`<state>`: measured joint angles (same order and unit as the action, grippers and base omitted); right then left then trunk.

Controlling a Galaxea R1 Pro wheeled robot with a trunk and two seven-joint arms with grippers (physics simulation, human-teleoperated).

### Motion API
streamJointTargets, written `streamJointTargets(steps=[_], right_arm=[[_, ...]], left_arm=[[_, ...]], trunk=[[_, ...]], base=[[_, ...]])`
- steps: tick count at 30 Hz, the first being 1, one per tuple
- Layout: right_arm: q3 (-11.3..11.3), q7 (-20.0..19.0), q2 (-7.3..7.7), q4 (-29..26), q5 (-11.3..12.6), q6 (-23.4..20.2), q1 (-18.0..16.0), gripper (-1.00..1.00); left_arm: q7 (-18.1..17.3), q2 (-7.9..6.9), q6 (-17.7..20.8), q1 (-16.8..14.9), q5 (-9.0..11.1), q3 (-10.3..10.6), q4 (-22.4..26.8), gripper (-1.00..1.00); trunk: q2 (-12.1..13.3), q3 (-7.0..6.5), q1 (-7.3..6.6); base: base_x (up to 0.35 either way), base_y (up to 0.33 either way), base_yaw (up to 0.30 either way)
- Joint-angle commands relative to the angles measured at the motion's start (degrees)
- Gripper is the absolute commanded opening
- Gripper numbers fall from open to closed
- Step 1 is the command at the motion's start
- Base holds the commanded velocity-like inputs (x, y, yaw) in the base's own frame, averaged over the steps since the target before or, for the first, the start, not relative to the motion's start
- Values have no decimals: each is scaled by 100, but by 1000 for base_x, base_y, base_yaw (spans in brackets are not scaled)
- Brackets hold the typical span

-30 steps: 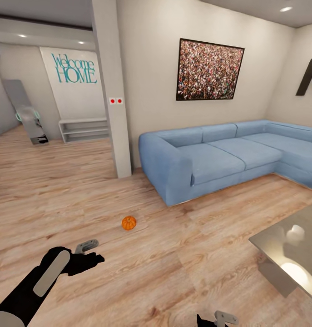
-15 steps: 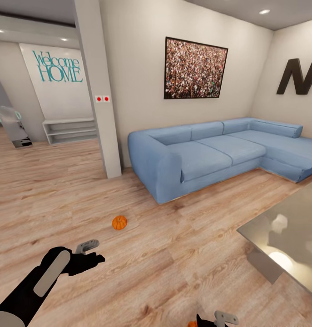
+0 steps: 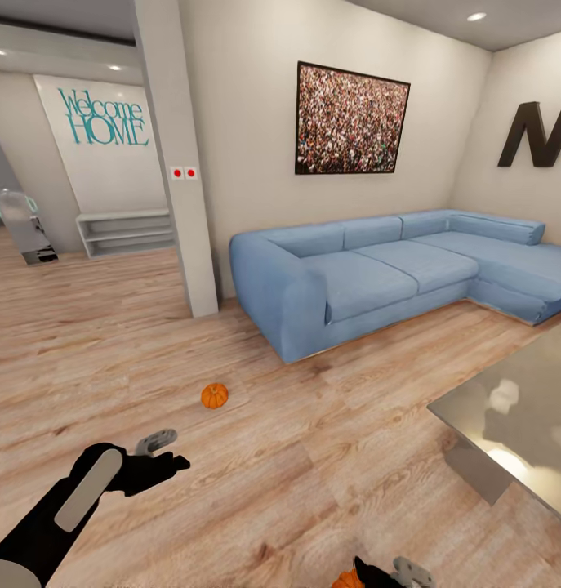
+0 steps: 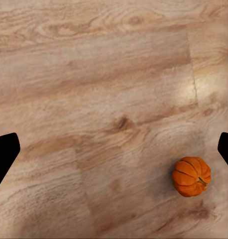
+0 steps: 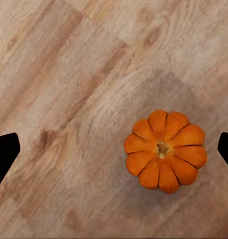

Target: Place each of the two pumpkins and all three candles from the living room inside a cabinet in the living room (use any cabinet), then make sure every cabinet is closed, and position the cauldron so it is next to a table in the living room.

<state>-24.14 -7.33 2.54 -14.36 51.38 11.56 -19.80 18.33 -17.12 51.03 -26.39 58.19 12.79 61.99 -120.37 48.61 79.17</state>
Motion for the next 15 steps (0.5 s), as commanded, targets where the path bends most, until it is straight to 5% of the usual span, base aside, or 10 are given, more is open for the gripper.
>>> streamJointTargets(steps=[1, 5, 9, 12, 15], right_arm=[[-3, -69, 49, -45, 195, -34, -47, 100], [110, -128, 133, -256, 567, -121, -160, 100], [170, -104, 152, -336, 691, -132, -294, 100], [605, -97, 151, -360, 849, -117, -365, 100], [792, -94, 151, -365, 880, -105, -415, 100]], left_arm=[[57, -11, 2, -4, 89, 14, 8, 100], [57, -25, 7, -6, 129, 8, 11, 100], [57, -31, 11, -2, 147, 5, 16, 100], [57, -44, 150, 0, 250, 0, 41, 100], [57, -51, 366, -4, 292, -26, 48, 100]], trunk=[[-44, 24, 22], [-204, 96, 110], [-365, 168, 197], [-485, 221, 263], [-605, 275, 329]], base=[[0, 0, 0], [0, 0, 0], [0, 0, 0], [0, 0, 0], [0, 0, 0]])
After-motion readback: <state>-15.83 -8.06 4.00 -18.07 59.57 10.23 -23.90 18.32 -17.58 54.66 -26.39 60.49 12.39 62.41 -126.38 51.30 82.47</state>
